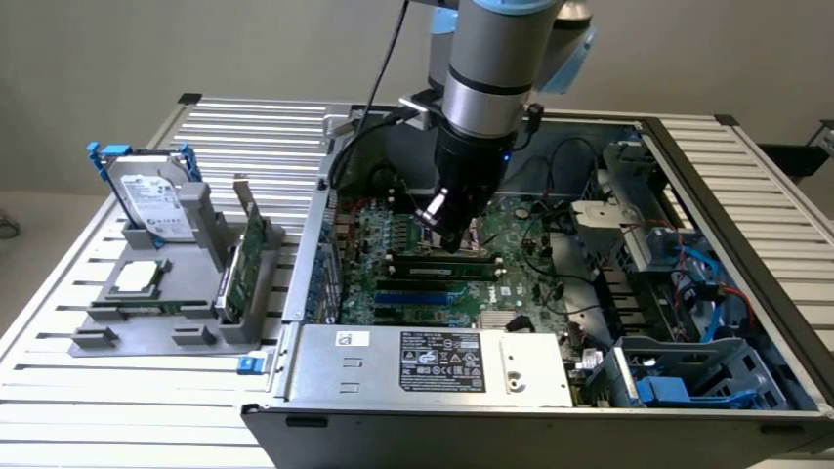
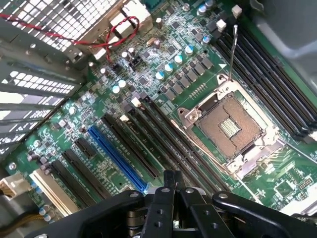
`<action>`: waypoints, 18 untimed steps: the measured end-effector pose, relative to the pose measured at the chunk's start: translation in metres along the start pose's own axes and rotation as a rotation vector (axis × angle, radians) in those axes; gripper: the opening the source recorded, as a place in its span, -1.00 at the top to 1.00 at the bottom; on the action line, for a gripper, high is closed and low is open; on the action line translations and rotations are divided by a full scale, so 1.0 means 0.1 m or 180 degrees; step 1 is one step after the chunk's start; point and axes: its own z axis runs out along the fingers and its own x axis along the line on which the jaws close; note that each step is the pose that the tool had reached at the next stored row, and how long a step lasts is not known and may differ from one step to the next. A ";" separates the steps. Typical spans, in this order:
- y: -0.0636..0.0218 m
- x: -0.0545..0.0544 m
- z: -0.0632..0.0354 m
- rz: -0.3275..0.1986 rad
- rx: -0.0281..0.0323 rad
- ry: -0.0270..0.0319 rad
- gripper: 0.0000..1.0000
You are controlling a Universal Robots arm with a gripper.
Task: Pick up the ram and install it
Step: 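Press down the ram until it locks into place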
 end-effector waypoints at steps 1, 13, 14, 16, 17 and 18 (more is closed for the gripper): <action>0.000 0.00 0.000 0.0042 -0.0002 -0.0002 0.79; 0.000 0.00 0.000 0.0501 0.0002 -0.0036 0.79; 0.000 0.00 0.000 0.0537 0.0003 -0.0039 0.79; 0.000 0.00 0.000 0.0611 0.0005 -0.0045 0.79; 0.000 0.00 0.000 0.0648 0.0006 -0.0048 0.79; 0.000 0.00 0.000 0.0686 0.0007 -0.0052 0.79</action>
